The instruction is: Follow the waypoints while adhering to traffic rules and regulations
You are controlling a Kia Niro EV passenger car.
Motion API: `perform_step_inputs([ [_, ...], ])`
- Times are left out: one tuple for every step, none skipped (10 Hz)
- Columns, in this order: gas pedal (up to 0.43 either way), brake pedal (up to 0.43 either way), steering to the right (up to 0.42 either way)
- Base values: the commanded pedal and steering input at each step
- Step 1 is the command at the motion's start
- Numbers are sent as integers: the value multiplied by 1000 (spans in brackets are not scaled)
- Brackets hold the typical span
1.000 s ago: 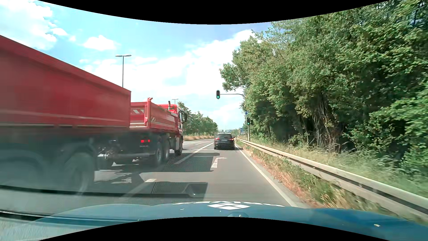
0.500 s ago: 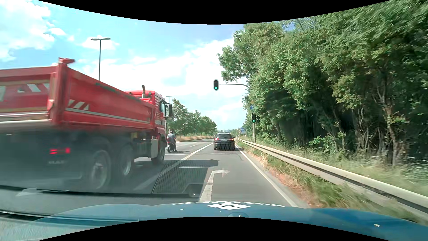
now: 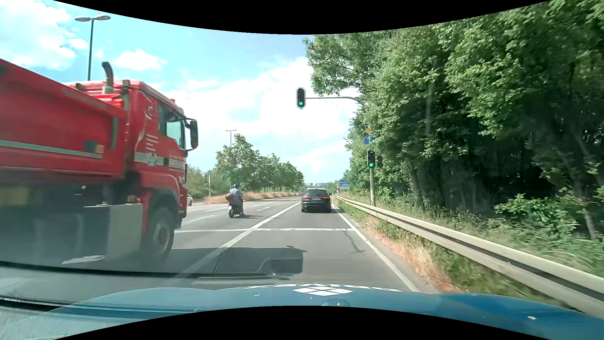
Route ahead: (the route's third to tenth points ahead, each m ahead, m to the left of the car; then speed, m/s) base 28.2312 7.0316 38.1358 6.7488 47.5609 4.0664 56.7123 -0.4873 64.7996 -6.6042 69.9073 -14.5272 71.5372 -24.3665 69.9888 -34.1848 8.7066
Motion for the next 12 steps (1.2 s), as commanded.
perform_step_inputs([
  [189,0,3],
  [189,0,3],
  [189,0,3],
  [189,0,3],
  [189,0,3],
  [189,0,3],
  [189,0,3],
  [189,0,3],
  [189,0,3],
  [189,0,3],
  [189,0,2],
  [189,0,1],
])
